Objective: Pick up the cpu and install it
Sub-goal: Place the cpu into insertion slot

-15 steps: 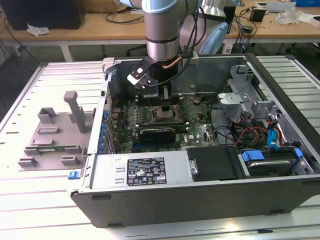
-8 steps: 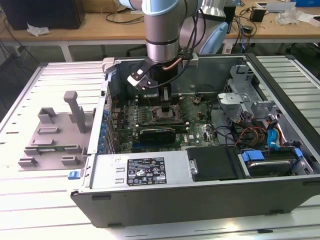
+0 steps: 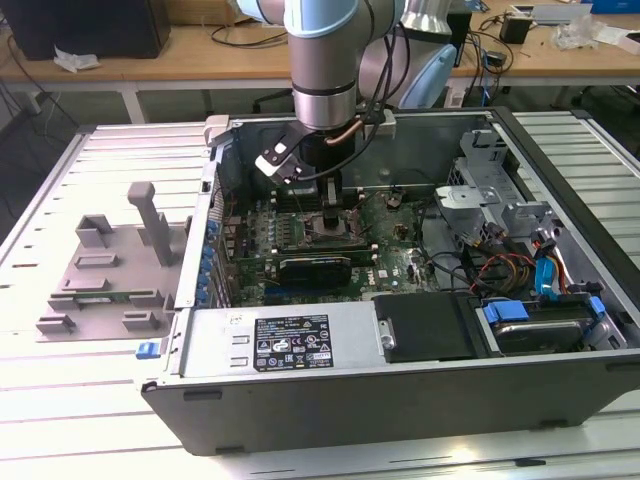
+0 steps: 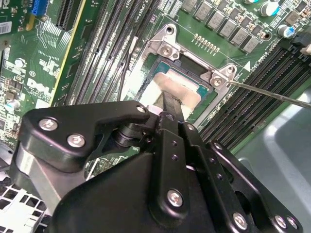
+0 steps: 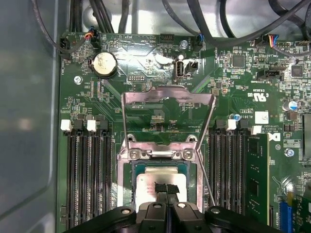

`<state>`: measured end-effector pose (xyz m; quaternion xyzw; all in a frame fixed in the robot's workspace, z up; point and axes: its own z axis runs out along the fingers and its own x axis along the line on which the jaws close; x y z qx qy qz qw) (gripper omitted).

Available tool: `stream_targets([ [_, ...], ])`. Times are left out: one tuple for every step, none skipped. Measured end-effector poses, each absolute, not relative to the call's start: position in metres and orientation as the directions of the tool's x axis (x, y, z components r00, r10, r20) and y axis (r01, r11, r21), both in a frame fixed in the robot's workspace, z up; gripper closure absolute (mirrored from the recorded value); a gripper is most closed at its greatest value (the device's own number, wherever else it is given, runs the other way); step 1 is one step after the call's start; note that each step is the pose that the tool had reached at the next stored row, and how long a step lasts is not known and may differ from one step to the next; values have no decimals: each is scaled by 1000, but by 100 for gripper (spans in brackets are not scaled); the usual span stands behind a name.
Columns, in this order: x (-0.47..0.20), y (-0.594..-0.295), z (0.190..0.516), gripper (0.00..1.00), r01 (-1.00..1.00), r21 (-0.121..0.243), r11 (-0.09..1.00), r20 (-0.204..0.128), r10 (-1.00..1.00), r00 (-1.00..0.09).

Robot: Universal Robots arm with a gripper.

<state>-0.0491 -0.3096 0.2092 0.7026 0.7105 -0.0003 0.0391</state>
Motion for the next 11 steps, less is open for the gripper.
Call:
stream_targets([
  [-49, -310, 209, 89, 998, 55, 13, -56, 998, -10],
  [-49, -310, 209, 89, 998, 55, 13, -56, 998, -10],
  [-49, -310, 209, 89, 998, 55, 13, -55, 998, -10],
  [-49, -309, 209, 89, 998, 55, 13, -55, 998, -10],
  [-49, -309, 208, 89, 998, 55, 13, -55, 998, -10],
  [-49, -310, 207, 89, 998, 55, 13, -55, 998, -10],
  [-49, -310, 206, 89, 998, 55, 13, -55, 998, -10],
  [-49, -310, 205, 89, 998, 54, 13, -56, 998, -10],
  [-49, -310, 204, 89, 998, 54, 13, -56, 998, -10],
  [-49, -310, 203, 89, 998, 54, 13, -56, 998, -10],
  [-49, -310, 203, 89, 998, 54, 13, -55, 998, -10],
])
